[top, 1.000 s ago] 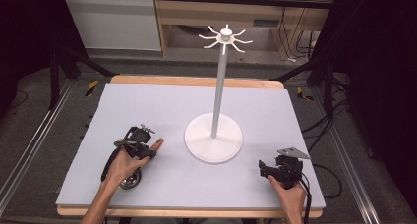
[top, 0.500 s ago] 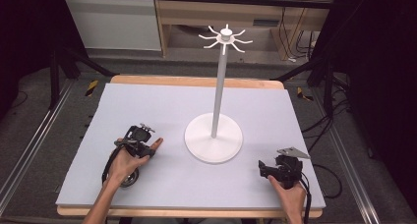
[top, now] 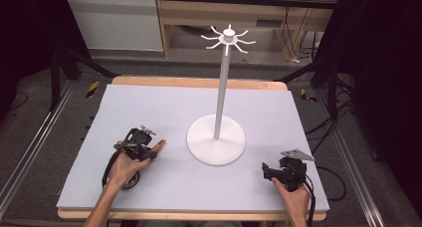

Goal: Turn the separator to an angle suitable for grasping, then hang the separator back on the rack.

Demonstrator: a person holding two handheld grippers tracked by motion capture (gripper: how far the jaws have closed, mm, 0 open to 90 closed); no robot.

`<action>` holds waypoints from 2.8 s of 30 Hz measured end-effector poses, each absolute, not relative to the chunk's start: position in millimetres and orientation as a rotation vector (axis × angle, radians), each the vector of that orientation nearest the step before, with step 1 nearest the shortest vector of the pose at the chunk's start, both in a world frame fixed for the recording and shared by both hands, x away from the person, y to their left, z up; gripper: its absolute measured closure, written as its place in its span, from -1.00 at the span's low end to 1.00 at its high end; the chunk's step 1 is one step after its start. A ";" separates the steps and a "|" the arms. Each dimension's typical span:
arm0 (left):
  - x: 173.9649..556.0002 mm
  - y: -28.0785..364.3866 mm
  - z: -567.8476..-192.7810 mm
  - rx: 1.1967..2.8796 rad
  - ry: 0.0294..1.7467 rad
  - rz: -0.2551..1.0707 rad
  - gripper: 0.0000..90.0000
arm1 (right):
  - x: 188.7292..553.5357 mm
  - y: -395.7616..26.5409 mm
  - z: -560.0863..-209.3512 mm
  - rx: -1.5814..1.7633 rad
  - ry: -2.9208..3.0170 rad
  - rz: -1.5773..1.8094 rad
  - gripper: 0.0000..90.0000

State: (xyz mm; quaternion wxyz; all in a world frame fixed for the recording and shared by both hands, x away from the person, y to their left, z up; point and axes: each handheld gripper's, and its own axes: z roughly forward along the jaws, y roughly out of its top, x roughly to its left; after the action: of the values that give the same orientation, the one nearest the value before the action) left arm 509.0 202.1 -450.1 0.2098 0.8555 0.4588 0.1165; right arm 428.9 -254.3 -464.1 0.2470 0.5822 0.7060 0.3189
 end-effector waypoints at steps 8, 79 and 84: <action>500.2 208.4 -441.2 2.325 1.251 0.341 0.50 | 428.9 -253.9 -464.3 1.583 1.929 0.870 -0.77; 431.8 203.2 -286.6 1.670 0.847 0.643 0.50 | 426.0 -250.3 -464.0 1.546 1.927 0.896 -0.78; 428.4 200.2 -278.3 1.657 0.829 0.658 0.50 | 426.1 -250.6 -463.8 1.553 1.920 0.896 -0.78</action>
State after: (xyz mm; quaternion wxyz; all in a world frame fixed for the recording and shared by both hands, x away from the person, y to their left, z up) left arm 428.4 200.2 -278.3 0.5544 0.7014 0.3508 0.2785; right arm 426.1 -250.6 -463.8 0.2545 0.5718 0.7068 0.3298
